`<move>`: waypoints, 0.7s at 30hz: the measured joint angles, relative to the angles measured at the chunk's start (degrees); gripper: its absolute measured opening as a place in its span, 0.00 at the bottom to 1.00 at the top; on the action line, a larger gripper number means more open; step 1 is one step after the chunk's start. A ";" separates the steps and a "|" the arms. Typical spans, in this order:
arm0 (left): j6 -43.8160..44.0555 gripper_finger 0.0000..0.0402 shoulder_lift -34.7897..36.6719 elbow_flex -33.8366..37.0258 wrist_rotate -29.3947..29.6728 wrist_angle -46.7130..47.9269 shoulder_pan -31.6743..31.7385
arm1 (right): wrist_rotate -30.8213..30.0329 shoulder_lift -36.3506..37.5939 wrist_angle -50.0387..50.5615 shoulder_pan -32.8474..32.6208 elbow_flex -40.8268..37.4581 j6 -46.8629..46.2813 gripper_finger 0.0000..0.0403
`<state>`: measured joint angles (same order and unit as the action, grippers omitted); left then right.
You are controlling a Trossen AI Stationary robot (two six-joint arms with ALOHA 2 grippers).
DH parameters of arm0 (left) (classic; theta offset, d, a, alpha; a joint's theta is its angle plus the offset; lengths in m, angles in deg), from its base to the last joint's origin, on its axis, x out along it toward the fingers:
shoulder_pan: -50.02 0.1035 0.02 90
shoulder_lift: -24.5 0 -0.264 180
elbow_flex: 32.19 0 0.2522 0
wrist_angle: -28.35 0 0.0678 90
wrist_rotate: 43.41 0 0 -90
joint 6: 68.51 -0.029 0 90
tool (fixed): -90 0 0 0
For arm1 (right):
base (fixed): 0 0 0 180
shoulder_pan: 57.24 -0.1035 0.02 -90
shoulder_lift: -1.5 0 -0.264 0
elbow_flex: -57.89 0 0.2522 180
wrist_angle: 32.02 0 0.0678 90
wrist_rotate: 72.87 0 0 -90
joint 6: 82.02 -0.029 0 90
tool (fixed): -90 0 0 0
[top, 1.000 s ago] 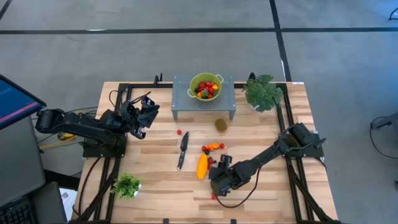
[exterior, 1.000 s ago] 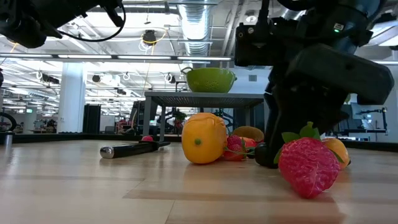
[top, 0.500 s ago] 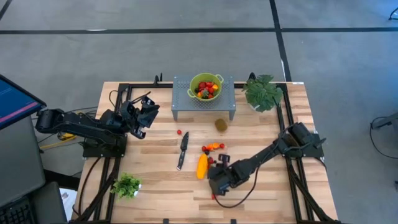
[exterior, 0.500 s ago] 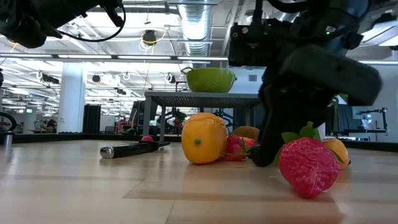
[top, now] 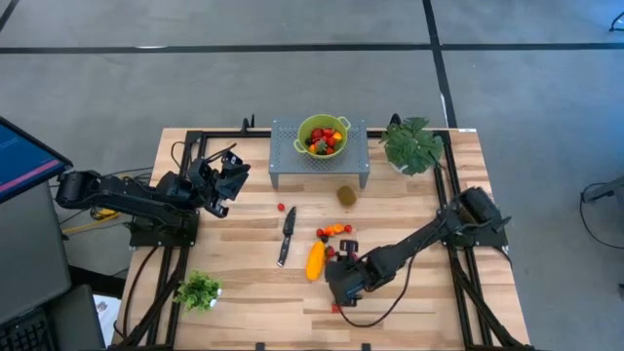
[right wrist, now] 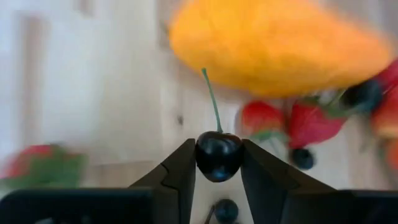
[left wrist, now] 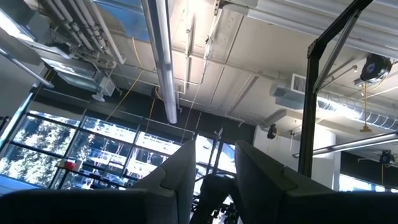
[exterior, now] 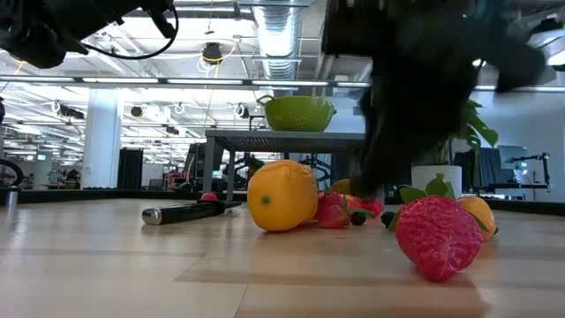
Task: Pick & Place Fruit
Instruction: Put the black cherry into the green strainer bowl on the shelf
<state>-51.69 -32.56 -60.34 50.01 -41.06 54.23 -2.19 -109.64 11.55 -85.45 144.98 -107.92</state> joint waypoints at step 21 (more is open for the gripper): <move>0.00 0.26 0.02 0.00 -0.22 0.00 -0.02 | -10.30 20.94 -10.10 27.56 3.45 38.08 0.27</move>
<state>-51.69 -32.54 -60.34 49.79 -41.06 54.21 -12.49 -88.70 1.46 -57.89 148.43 -69.84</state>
